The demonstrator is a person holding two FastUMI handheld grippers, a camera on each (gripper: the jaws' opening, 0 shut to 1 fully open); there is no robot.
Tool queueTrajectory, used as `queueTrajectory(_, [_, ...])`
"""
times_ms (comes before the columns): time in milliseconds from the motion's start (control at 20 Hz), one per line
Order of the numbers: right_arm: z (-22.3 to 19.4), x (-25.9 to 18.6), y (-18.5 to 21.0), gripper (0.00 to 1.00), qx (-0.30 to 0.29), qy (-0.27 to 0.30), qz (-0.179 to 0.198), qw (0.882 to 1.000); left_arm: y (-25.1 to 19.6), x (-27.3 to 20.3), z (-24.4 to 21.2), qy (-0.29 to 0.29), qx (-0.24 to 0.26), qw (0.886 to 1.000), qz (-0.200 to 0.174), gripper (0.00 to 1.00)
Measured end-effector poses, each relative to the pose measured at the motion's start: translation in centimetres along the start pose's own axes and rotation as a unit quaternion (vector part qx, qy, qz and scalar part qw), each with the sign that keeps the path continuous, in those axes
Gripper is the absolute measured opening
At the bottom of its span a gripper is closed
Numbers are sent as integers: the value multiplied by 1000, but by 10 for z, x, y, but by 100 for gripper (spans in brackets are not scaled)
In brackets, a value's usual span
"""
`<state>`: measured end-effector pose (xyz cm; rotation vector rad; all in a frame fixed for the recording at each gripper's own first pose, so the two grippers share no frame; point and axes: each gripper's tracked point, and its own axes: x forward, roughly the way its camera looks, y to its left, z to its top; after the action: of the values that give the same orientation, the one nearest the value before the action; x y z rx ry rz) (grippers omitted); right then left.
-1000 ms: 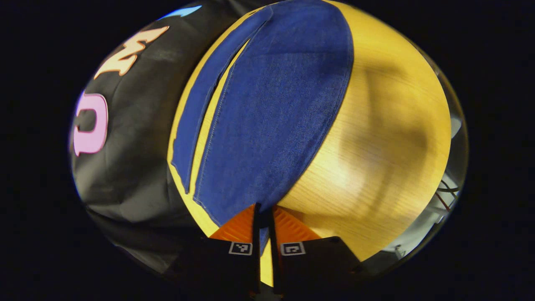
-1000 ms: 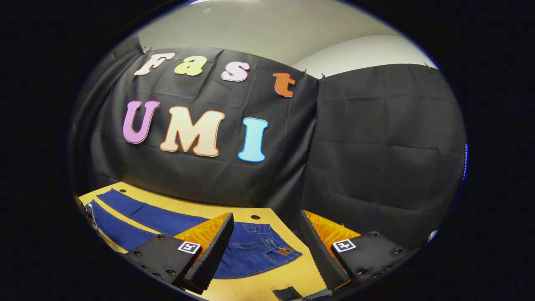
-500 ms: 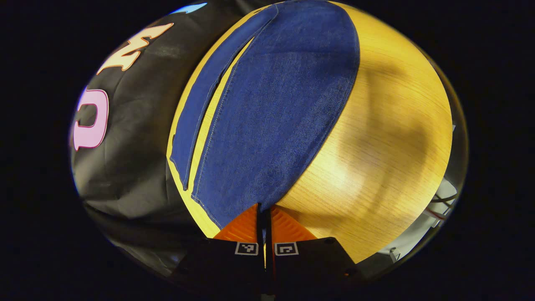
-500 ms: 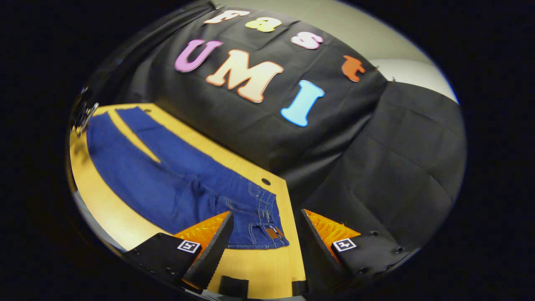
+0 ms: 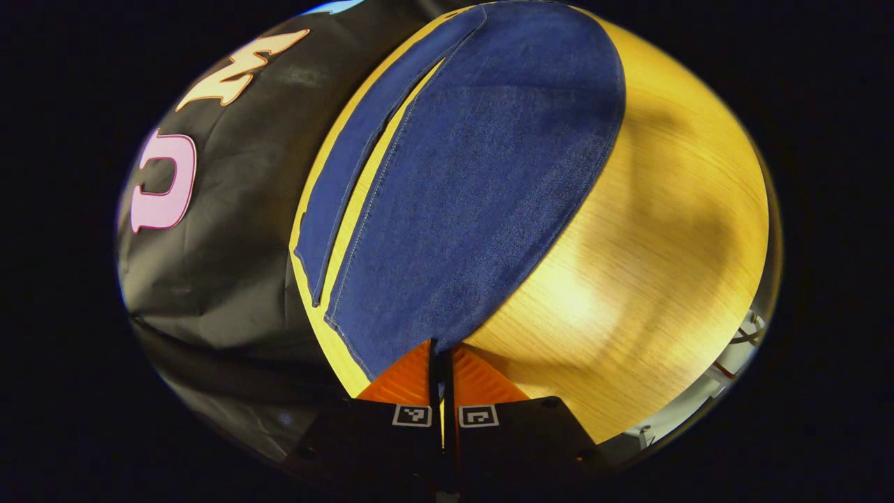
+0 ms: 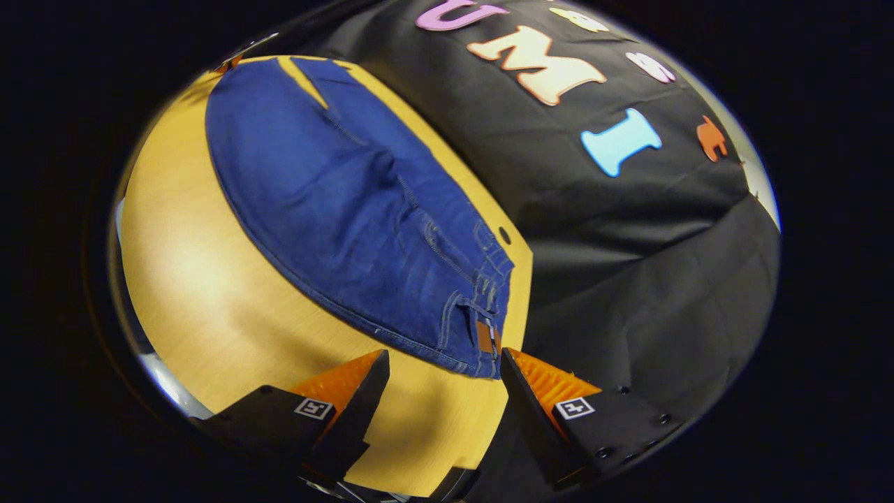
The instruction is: Grasp the waist and the cuffs of the jeans and fold them to make the two legs overlap; first hold the waist and fold one-third of the jeans toward the cuffs, then hold the cuffs and fold the remaining one-third in the same direction to finish folding.
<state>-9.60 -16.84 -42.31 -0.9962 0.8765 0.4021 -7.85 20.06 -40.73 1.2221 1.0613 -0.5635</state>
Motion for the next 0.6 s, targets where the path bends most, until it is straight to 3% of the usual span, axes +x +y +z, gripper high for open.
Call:
queueTrajectory(150, [-8, 20, 13, 100, -41, 16, 33, 998, 0, 2, 0, 5, -2, 1000, 0, 0])
queueTrajectory(300, [2, 35, 11, 93, -94, 7, 35, 995, 1, 2, 1, 7, -6, 1000, 0, 0])
queueTrajectory(350, [7, 42, 10, 85, -111, 0, 32, 993, 0, 2, 1, 6, -6, 1000, 0, 0])
queueTrajectory(400, [10, 46, 9, 88, -122, -3, 28, 992, 0, 2, 1, 8, -5, 1000, 0, 0])
queueTrajectory(450, [12, 54, 10, 79, -128, -6, 27, 991, 0, 2, 0, 9, -3, 1000, 0, 0])
queueTrajectory(600, [13, 67, 17, 64, -133, -7, 36, 990, 0, 1, 1, 11, 1, 1000, 0, 0])
